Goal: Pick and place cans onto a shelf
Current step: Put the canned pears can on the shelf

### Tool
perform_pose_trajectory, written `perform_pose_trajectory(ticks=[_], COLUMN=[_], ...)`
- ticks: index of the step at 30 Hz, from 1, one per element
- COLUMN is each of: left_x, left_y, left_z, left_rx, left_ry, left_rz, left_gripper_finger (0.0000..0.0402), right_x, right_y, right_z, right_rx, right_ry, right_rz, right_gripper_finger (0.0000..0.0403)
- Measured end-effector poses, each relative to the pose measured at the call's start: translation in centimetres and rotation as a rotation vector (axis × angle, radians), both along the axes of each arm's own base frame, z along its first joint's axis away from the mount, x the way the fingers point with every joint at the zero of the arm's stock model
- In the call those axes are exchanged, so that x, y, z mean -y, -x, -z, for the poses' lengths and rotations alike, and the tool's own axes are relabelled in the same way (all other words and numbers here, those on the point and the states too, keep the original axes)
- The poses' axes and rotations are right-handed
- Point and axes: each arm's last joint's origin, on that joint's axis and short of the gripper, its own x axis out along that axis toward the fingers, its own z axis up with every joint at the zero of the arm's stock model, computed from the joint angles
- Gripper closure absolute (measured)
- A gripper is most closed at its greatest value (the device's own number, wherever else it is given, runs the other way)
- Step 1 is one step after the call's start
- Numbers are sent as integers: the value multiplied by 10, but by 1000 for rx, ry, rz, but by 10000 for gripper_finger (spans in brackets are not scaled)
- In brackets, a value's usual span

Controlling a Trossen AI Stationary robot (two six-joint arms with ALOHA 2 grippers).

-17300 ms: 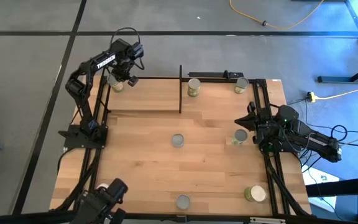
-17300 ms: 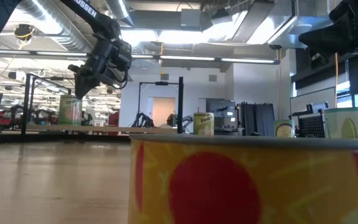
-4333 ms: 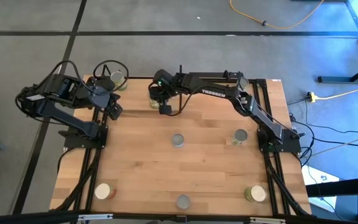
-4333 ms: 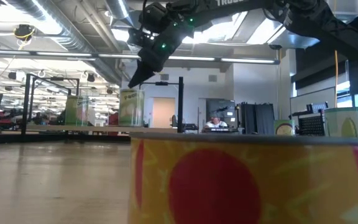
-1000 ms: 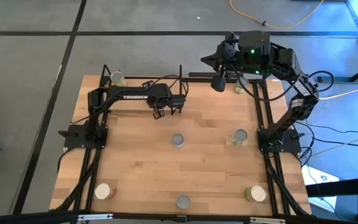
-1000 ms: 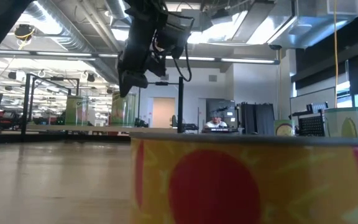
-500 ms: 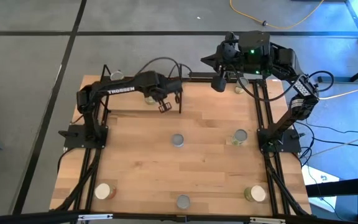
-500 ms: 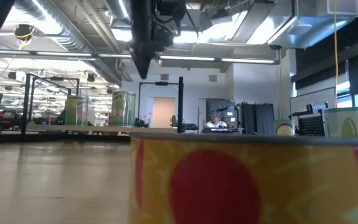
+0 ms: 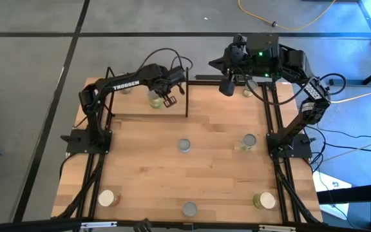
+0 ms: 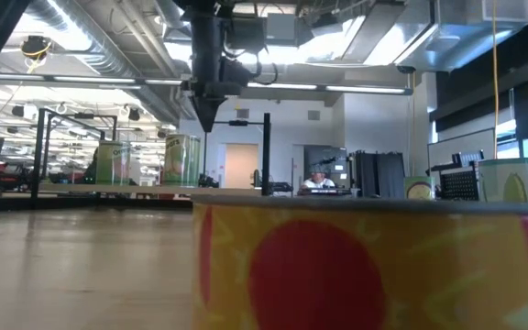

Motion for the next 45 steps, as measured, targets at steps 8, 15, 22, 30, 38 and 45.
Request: perform_pose_trajectory(ticks=[8, 15, 22, 30, 38, 45], left_x=[-4, -2, 1, 2, 0, -11], left_y=[1, 3, 10, 16, 25, 31], left_z=[0, 8, 31, 36, 36, 35], left_rx=[14, -17, -100, -183, -248, -274], left_ry=[33, 49, 85, 69, 84, 38], left_rz=[40, 45, 43, 29, 7, -23], left_gripper_finger=[402, 402, 402, 402, 402, 402], right_x=[0, 0, 0, 0, 0, 0], right_y=[0, 0, 0, 0, 1, 1], right_z=[0, 0, 1, 1, 2, 2], right_rx=[0, -4, -7, -7, -18, -18], right_ry=[0, -1, -1, -2, -5, -27], right_rz=[0, 0, 0, 0, 0, 10], right_gripper_finger=[396, 396, 396, 396, 396, 396])
